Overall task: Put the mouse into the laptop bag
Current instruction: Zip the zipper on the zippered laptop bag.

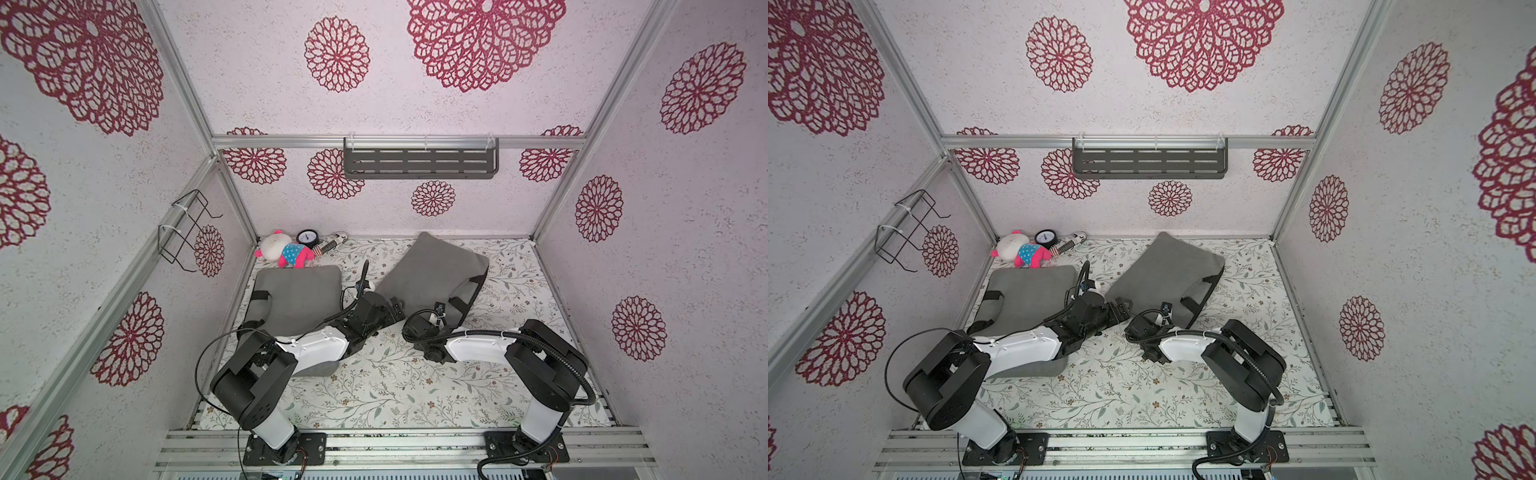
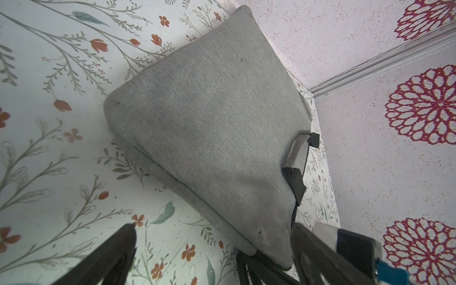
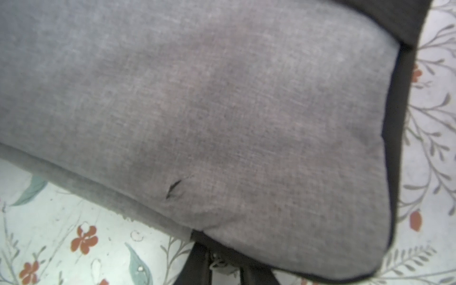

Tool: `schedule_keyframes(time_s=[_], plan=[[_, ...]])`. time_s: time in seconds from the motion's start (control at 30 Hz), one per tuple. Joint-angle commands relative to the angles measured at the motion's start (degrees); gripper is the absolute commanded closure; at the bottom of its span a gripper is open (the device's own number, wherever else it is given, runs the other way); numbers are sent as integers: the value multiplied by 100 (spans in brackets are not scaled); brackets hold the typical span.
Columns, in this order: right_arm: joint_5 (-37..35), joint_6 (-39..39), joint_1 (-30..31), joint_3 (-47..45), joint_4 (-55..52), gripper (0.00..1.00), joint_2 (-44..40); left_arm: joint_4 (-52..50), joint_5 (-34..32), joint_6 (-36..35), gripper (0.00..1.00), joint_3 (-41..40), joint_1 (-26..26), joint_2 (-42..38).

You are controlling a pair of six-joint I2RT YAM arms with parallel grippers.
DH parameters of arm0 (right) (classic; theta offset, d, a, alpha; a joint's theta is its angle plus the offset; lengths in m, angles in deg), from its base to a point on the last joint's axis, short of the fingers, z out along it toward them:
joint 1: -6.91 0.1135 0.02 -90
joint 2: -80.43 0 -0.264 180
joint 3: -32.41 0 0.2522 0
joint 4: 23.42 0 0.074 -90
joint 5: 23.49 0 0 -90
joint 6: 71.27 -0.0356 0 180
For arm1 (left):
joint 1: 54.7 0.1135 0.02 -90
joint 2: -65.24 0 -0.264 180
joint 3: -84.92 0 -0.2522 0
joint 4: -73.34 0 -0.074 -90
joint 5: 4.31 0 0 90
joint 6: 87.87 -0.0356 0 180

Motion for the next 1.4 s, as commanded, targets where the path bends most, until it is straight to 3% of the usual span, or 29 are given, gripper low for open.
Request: schedule_keyframes(time_s=[0.0, 0.27, 0.77, 1.03, 1.27, 1.3, 1.37], plan=[[232, -175, 55, -99, -166, 84, 24, 169, 67, 66, 0, -25, 44, 136], [372, -143, 70, -146, -105, 100, -102, 269, 116, 111, 0, -38, 44, 215], [1553, 429, 81, -647, 714, 100, -783, 776, 348, 268, 2, 334, -17, 1010], [1655, 584, 74, -802, 927, 100, -881, 703, 383, 503, 2, 1184, -243, 2170], [1746, 618, 77, -871, 1018, 100, -972, 538, 247, 671, 3, 1460, -308, 2489], [1712, 612, 81, -897, 989, 100, -1018, 522, 211, 665, 15, 1452, -299, 2483], [1611, 584, 81, -982, 937, 100, -1127, 315, 43, 652, 53, 1452, -285, 2405]])
